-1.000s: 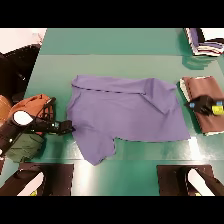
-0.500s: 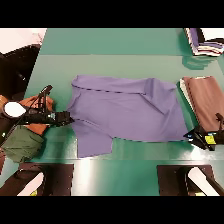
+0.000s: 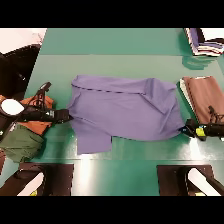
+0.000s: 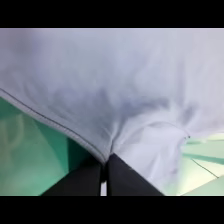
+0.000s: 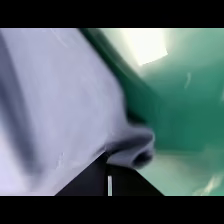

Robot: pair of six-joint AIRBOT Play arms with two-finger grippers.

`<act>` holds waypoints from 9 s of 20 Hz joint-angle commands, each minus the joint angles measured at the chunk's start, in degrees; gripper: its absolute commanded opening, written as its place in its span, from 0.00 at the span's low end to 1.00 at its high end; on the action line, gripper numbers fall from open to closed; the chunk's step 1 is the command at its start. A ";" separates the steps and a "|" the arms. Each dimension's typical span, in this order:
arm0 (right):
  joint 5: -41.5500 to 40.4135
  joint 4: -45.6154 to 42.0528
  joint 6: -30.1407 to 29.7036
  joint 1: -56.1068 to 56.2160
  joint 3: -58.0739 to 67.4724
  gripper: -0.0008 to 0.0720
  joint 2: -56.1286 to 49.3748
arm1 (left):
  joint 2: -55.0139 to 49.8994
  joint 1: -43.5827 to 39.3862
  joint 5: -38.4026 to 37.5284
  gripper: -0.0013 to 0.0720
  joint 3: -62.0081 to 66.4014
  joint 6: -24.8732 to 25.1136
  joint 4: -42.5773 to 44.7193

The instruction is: Fold the shirts.

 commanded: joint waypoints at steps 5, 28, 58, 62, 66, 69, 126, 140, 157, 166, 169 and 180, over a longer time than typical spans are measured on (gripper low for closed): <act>1.07 1.38 0.07 10.43 31.82 0.03 13.40 | 0.09 0.07 -8.39 0.05 37.05 -0.15 8.70; 25.46 -13.75 3.85 14.91 72.65 0.03 -9.33 | -11.85 0.07 -13.27 0.05 58.03 -3.96 14.82; 1.68 -12.59 6.99 23.78 40.13 0.03 -26.93 | -44.00 0.94 -8.35 0.05 37.00 1.53 12.66; 4.35 -7.45 6.91 22.93 40.39 0.51 -25.62 | -39.32 2.40 -9.97 0.70 37.03 0.94 13.20; 11.30 -7.50 4.22 21.73 40.35 0.50 -17.77 | -25.18 5.99 -12.83 0.70 30.32 1.62 17.35; 12.72 -7.54 3.63 21.64 40.35 0.50 -11.08 | -12.07 9.07 -14.51 0.70 15.30 1.51 17.40; 20.17 -13.20 -0.81 6.88 0.15 0.03 0.61 | 18.69 2.05 -18.84 0.05 -11.78 -5.27 9.86; 17.97 -19.50 1.18 15.30 22.86 0.03 1.42 | 0.24 2.05 -4.81 0.05 6.73 2.10 7.89; 12.33 -3.34 -2.25 18.60 52.13 0.55 -35.28 | -23.26 2.12 7.54 0.70 18.53 3.10 8.00; 15.30 4.68 -8.79 3.58 37.35 0.74 -36.02 | -23.32 2.05 2.73 0.05 20.35 3.32 -1.07; 14.62 9.64 -10.49 5.16 35.85 0.70 -39.23 | -23.34 1.31 4.44 0.05 20.31 3.26 -4.04; 19.58 15.82 -10.32 13.20 50.34 0.03 -30.62 | -34.34 -21.84 18.40 0.05 27.98 -3.06 -4.07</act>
